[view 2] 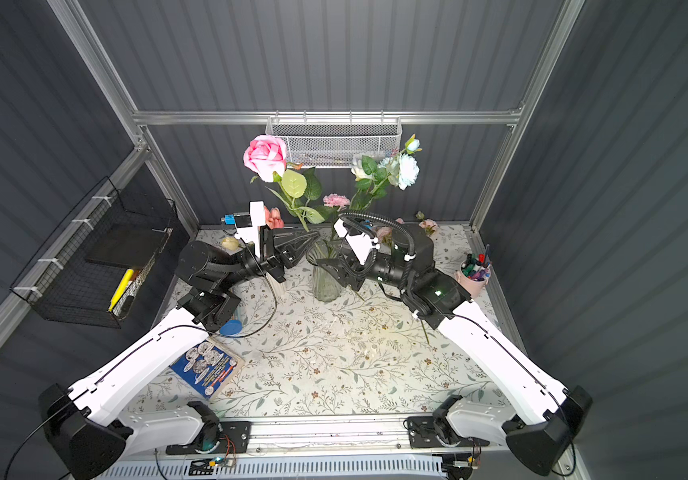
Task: Pick out pink flowers from the vase
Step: Place the flower at the center of the board.
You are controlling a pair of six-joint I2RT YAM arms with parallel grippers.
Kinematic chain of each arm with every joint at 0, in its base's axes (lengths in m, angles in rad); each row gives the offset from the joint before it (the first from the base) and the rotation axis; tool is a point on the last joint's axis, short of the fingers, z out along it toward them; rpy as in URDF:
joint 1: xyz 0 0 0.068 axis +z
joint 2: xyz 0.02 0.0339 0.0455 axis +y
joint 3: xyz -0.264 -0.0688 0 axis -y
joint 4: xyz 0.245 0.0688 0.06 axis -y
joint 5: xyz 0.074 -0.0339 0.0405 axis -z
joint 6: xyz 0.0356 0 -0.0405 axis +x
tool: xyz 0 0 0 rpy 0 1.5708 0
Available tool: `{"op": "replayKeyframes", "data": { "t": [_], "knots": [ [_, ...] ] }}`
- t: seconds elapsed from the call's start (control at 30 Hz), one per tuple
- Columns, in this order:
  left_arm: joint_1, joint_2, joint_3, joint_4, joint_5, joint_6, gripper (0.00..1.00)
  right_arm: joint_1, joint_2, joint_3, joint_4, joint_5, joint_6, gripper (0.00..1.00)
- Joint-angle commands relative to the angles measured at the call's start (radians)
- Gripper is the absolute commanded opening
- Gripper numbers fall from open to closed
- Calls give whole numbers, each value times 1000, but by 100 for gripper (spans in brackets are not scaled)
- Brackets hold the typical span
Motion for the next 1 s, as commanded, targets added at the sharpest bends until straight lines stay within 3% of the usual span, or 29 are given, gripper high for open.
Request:
{"op": "replayKeyframes", "data": {
  "t": [0.0, 0.33, 0.73, 0.97],
  "knots": [
    [-10, 11, -12, 30, 16, -15, 0, 10, 1, 17, 47, -37, -2, 48],
    [-25, 42, -32, 31, 5, -3, 0, 22, 1, 22, 61, -16, 40, 30],
    [-25, 29, -21, -41, -24, 51, 0, 22, -27, -9, 51, 2, 50, 33],
    [-25, 20, -1, -79, -31, 74, 0, 23, -46, -31, 23, 11, 51, 41]
  ]
}}
